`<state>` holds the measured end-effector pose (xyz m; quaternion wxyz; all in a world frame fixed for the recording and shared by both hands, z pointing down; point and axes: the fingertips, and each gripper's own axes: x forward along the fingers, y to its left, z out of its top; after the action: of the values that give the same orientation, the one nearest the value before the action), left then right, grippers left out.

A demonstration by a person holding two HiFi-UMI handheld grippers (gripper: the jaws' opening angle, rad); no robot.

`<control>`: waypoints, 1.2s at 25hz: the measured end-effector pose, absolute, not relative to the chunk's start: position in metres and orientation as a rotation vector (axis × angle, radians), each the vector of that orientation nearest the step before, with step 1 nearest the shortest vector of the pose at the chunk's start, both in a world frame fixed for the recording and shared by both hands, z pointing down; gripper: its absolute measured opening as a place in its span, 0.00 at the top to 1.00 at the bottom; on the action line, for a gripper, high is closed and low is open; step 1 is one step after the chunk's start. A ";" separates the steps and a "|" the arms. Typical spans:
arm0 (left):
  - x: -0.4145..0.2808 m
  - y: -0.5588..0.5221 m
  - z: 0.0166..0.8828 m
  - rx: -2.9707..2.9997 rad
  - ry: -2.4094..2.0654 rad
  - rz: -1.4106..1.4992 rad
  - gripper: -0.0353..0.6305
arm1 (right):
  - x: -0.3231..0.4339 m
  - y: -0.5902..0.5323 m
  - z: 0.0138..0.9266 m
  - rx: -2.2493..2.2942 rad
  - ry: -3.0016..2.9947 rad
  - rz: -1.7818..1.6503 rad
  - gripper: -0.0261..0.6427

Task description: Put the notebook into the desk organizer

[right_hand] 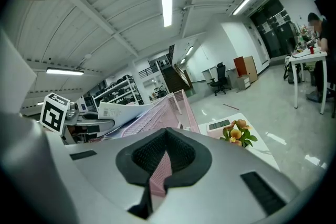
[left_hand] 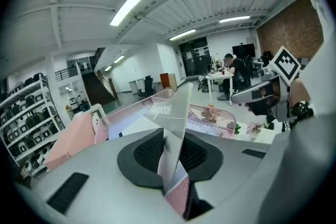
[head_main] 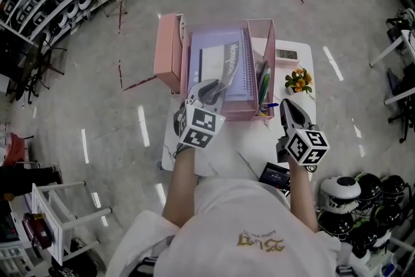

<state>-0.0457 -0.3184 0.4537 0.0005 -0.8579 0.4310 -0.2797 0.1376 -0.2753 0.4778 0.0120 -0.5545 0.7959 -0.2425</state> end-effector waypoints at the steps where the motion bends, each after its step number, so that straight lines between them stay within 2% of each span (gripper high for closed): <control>1: -0.044 -0.320 0.457 -2.701 1.333 -0.907 0.83 | 0.139 -0.276 0.478 -1.734 2.477 -0.756 0.95; 6: -0.039 -0.324 0.466 -2.737 1.260 -1.019 0.80 | 0.146 -0.278 0.479 -1.749 2.458 -0.762 0.95; 14: -0.027 -0.314 0.484 -2.870 1.041 -1.203 0.52 | 0.146 -0.275 0.487 -1.744 2.454 -0.796 0.95; 21: -0.023 -0.312 0.482 -2.994 1.022 -1.151 0.38 | 0.150 -0.267 0.487 -1.742 2.442 -0.803 0.95; 26: -0.022 -0.311 0.470 -3.020 1.058 -1.048 0.33 | 0.147 -0.261 0.483 -1.747 2.454 -0.786 0.95; 30: -0.027 -0.307 0.447 -2.938 1.194 -0.828 0.42 | 0.147 -0.256 0.471 -1.773 2.480 -0.706 0.95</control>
<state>-0.0270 -0.3067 0.4469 -0.0681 -0.8943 0.3635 -0.2520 0.1468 -0.2564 0.4713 0.0061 -0.5666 0.7924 -0.2257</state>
